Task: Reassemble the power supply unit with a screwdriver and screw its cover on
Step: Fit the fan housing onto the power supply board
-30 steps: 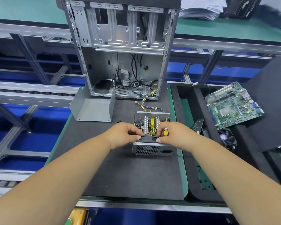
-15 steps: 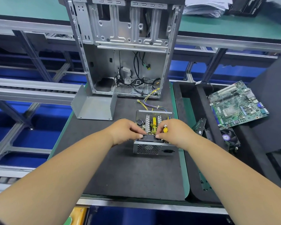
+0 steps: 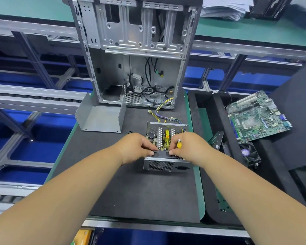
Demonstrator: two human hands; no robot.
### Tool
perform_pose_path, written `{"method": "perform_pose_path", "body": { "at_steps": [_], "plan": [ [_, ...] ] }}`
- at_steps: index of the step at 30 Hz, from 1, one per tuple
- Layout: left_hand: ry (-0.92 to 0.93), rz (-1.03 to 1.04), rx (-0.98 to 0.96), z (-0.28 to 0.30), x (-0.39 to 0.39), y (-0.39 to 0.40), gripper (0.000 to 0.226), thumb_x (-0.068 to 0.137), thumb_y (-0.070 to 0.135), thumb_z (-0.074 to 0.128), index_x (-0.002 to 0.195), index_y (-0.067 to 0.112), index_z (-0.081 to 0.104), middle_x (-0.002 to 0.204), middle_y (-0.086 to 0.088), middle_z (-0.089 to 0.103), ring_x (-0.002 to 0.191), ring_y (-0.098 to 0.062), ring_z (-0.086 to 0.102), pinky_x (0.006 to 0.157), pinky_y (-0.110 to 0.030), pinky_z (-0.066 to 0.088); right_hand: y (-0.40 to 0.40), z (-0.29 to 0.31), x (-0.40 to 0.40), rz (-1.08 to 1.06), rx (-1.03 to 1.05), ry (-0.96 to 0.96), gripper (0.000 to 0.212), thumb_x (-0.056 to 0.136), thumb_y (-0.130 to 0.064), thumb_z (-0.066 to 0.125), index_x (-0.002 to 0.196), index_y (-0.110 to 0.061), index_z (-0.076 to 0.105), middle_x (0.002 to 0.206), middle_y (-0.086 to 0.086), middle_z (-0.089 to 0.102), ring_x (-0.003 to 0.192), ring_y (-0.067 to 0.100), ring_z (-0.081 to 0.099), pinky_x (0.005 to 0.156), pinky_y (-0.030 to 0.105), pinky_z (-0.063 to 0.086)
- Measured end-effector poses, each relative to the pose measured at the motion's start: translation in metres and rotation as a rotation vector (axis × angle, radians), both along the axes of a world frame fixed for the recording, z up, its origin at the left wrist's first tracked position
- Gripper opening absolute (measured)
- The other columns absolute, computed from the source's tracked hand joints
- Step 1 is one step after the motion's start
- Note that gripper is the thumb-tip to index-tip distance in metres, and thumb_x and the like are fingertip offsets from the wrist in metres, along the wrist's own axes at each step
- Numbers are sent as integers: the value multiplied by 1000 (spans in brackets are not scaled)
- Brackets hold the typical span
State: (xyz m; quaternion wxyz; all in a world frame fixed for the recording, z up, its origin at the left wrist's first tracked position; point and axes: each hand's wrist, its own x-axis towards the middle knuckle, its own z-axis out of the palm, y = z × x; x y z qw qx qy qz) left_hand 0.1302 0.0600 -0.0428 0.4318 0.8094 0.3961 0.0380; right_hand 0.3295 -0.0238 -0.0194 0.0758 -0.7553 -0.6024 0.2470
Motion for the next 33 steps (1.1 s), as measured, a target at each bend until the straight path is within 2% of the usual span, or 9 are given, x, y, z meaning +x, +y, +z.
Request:
{"method": "perform_pose_path", "body": {
  "at_steps": [5,9,11,14,17,20,24,29,33],
  "plan": [
    [31,-18,86,4,1,-1,22,85,18,74,104,29,77,102,18,73,93,4,64,78,1,41,-2,-1,1,19,16,5,19,81,-33,76,67,-32,63,77,-19,62,75,5,58,64,25,47],
    [37,-16,115,3,-4,-2,22,86,19,72,104,31,76,102,18,73,95,2,64,88,-12,47,-7,-6,-3,36,74,41,19,83,-32,74,70,-33,61,81,-17,62,81,8,58,71,28,49],
    [17,-11,121,-2,-8,-2,22,87,20,71,104,34,76,100,21,73,94,3,64,87,-13,46,-12,-13,-7,39,128,77,22,86,-30,71,70,-35,57,85,-15,58,84,10,55,72,29,48],
    [-78,60,10,-13,-13,-3,20,86,21,73,98,36,77,96,24,72,94,10,63,88,-11,45,-22,-22,-12,25,212,94,26,89,-28,68,71,-37,52,87,-13,55,87,10,52,74,33,47],
    [-123,95,-108,-15,-15,0,20,85,22,75,87,42,76,88,28,72,90,14,62,83,-8,41,-22,-21,-10,-21,210,133,24,88,-29,70,69,-36,56,86,-14,59,87,10,54,78,34,49],
    [-110,73,-36,-14,-11,0,20,87,22,73,89,42,76,87,28,72,87,9,65,81,-10,44,-17,-18,-8,-26,171,96,19,87,-32,70,71,-35,60,86,-15,61,83,9,56,74,32,49],
    [-160,93,27,-10,-7,-1,20,88,21,70,93,39,76,85,26,72,85,6,65,80,-10,46,-21,-24,-10,-78,197,120,21,89,-32,67,71,-34,56,83,-16,57,75,1,50,59,24,37],
    [-117,27,-16,-2,-11,5,19,86,20,73,98,35,77,85,28,71,84,8,63,73,1,40,-25,-23,-12,-44,221,105,20,90,-31,67,74,-37,56,89,-15,58,83,6,52,66,27,41],
    [-118,30,-15,-5,-14,4,19,86,19,73,99,33,77,84,27,71,85,8,64,79,-4,44,-25,-22,-17,-17,280,77,15,91,-28,66,80,-35,59,90,-14,58,87,9,52,70,30,44]
  ]
}}
